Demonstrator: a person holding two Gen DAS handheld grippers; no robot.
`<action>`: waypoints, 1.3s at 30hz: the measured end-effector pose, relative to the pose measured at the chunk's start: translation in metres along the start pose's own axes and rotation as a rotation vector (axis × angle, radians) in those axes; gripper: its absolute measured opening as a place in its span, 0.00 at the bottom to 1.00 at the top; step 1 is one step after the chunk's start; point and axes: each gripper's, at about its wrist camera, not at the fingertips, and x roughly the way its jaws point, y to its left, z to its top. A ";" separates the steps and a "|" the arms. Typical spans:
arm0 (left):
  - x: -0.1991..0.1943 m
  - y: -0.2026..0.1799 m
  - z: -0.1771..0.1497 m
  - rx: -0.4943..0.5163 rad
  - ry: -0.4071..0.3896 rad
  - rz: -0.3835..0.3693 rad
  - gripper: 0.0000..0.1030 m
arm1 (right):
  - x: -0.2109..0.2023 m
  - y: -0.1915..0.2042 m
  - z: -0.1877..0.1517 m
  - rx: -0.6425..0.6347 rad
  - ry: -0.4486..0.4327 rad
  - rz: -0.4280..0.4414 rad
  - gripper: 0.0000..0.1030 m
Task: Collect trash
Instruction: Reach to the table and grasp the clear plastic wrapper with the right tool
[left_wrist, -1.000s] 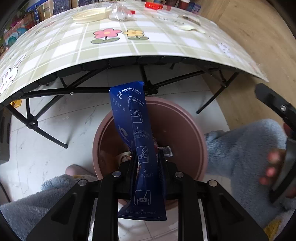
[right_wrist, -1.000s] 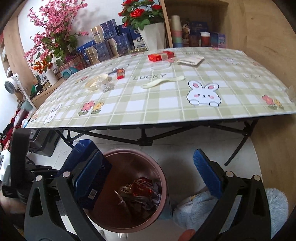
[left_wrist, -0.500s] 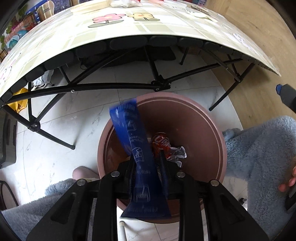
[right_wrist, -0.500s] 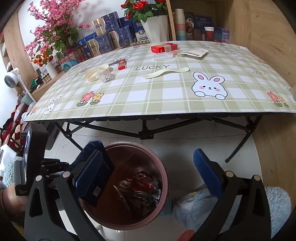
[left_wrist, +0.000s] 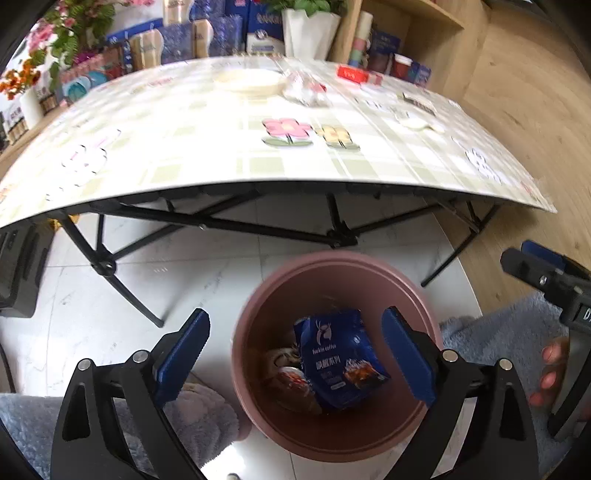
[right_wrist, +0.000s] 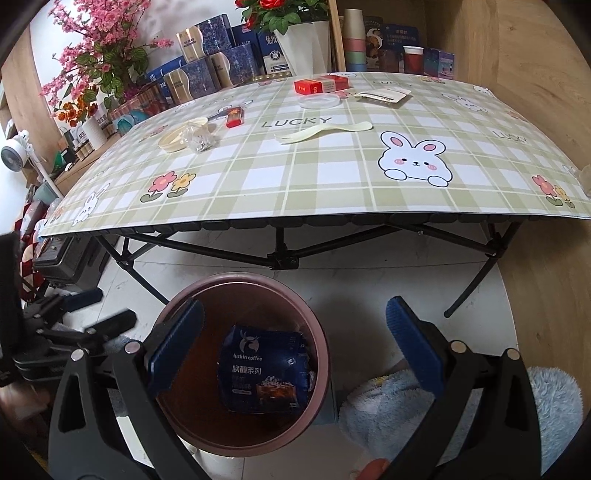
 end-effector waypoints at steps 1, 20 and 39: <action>-0.003 0.000 0.001 -0.001 -0.013 0.009 0.90 | 0.000 0.001 0.000 -0.001 0.001 0.000 0.95; -0.047 0.022 0.058 -0.005 -0.192 0.004 0.91 | -0.007 -0.014 0.032 0.018 -0.053 0.021 0.95; -0.023 0.096 0.194 -0.215 -0.184 -0.005 0.92 | 0.054 0.039 0.139 -0.157 -0.010 0.082 0.94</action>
